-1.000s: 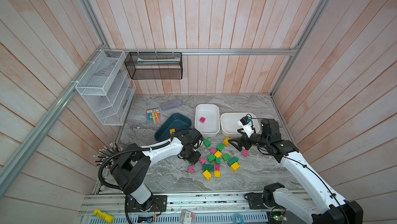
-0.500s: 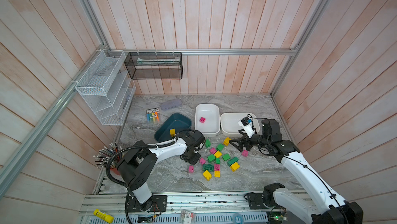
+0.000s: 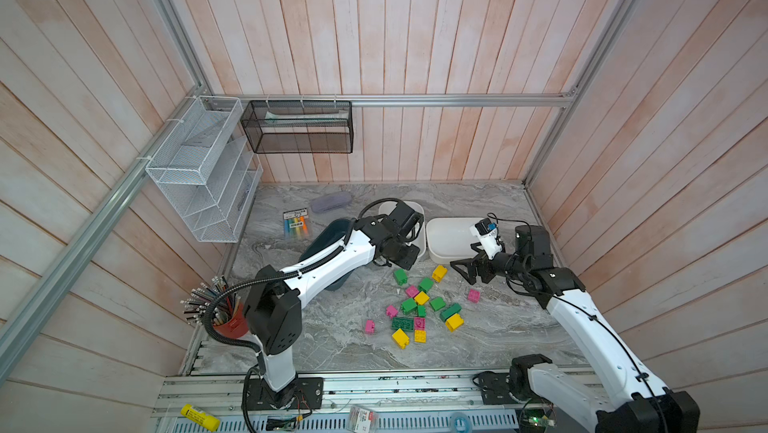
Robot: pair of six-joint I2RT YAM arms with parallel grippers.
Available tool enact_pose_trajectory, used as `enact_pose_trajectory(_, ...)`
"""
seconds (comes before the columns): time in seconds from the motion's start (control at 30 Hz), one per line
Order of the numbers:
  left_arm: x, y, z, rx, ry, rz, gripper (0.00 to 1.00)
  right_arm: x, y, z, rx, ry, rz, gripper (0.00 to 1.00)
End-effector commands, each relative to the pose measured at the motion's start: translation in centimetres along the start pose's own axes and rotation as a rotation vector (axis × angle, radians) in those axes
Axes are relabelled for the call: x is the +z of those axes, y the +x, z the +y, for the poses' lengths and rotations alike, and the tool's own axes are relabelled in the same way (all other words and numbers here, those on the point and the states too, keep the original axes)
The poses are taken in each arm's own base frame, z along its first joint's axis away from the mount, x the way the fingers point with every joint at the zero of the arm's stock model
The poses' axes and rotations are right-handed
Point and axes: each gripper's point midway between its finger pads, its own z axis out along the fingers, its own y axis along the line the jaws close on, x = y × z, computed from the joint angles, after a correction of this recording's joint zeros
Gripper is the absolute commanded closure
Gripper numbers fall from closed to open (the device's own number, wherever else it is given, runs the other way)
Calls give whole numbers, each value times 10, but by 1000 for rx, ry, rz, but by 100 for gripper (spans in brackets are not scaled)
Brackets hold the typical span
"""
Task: Sort the legos into containers by color
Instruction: 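Carry the green brick into the larger white tub and release it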
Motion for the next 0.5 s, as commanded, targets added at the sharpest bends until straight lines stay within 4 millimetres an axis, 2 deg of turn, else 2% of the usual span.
enact_pose_trajectory(0.0,20,-33,-14,-42,67,-50,81,-10,-9,-18,5,74,-19,2)
enact_pose_trajectory(0.07,33,-59,-21,-63,102,-108,81,-16,-13,-28,17,115,-33,2)
enact_pose_trajectory(0.2,61,-97,-32,-100,156,-178,81,-23,-17,-39,30,167,-51,2)
enact_pose_trajectory(0.37,97,-126,-25,-118,121,-255,84,-27,-18,-47,42,206,-68,2)
enact_pose_trajectory(0.47,117,-133,-23,-124,121,-286,83,-29,-21,-48,41,209,-73,2)
